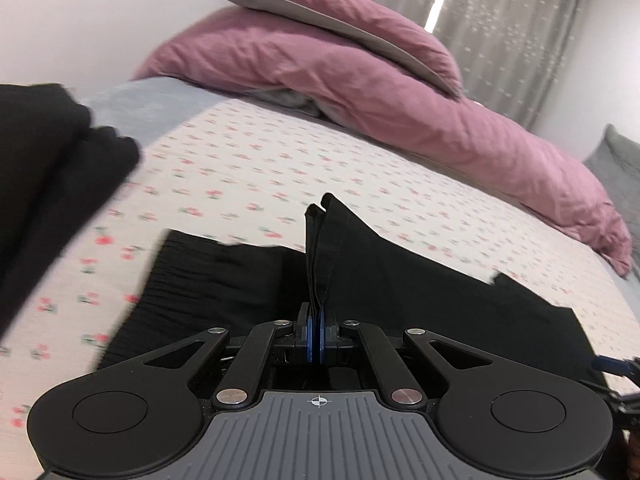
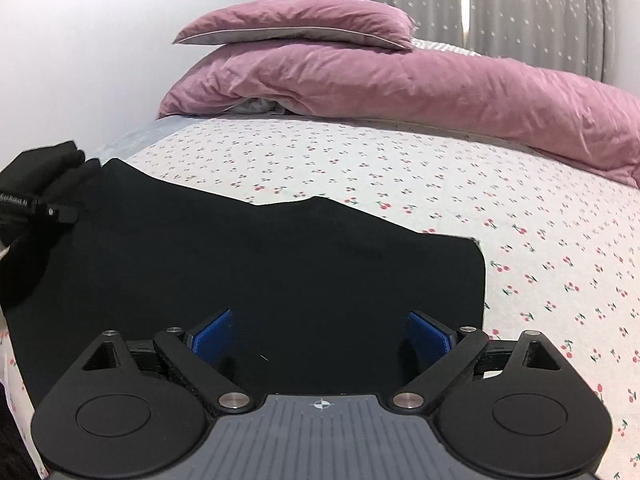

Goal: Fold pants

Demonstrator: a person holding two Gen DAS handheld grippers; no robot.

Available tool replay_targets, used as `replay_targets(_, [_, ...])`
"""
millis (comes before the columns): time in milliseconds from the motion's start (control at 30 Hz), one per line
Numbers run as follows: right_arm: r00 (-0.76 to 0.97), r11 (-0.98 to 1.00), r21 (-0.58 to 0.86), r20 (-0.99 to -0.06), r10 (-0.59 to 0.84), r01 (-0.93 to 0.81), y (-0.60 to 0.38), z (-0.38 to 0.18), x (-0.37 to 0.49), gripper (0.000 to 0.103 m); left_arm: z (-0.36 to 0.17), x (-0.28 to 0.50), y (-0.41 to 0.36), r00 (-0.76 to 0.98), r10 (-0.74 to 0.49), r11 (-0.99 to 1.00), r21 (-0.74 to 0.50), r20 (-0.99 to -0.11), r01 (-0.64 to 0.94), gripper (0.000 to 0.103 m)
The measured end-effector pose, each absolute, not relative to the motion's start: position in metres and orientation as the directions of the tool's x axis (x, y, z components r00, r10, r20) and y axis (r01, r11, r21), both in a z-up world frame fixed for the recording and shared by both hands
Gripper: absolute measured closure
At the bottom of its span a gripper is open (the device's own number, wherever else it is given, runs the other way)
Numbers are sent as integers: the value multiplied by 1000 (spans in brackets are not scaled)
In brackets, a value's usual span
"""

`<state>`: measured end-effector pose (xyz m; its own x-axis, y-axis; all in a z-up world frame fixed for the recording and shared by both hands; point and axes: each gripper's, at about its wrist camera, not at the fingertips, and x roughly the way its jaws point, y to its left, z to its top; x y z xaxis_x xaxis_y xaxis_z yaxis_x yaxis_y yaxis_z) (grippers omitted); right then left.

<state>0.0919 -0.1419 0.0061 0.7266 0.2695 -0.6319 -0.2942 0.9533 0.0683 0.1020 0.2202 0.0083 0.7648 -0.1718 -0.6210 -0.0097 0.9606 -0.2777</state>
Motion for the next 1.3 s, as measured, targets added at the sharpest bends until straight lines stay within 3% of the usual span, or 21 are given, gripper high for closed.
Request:
replay_targets(333, [728,949,21,-636,254,-313,-137,3,90,7,9,104,243,788,60,977,-127,-612,-173,100])
replay_targets(500, [728,950,3,-642,241,-312,-138,2,87,7,9,102,231,777,189,972,3,-601,-235,78])
replay_targets(567, [732,950,1,-637,242,-312,-139,4,84,7,14,96,225,797,222,970,45,-562,-239,48])
replay_targets(600, [735,950,1,-634,243,-313,-141,6,83,7,19,90,221,818,221,972,53,-532,-228,40])
replay_targets(633, [736,949,1,-632,244,-314,-143,7,81,7,23,84,217,840,211,976,55,-500,-213,32])
replay_targets(833, [683,942,-8,-691,237,-335,-160,16,74,4,32,63,179,863,-34,999,-5,-504,37,31])
replay_targets(1067, [562,916,309,-723,402,-256,-204,13,72,4,14,44,126,786,-271,953,-41,-556,300,26])
replay_targets(1200, [435,819,523,-697,570,-235,-224,6,66,11,0,33,99,695,-406,900,-128,-593,417,26])
replay_targets(1300, [395,785,581,-683,614,-216,-230,-1,57,19,-7,27,83,639,-480,858,-171,-601,484,26])
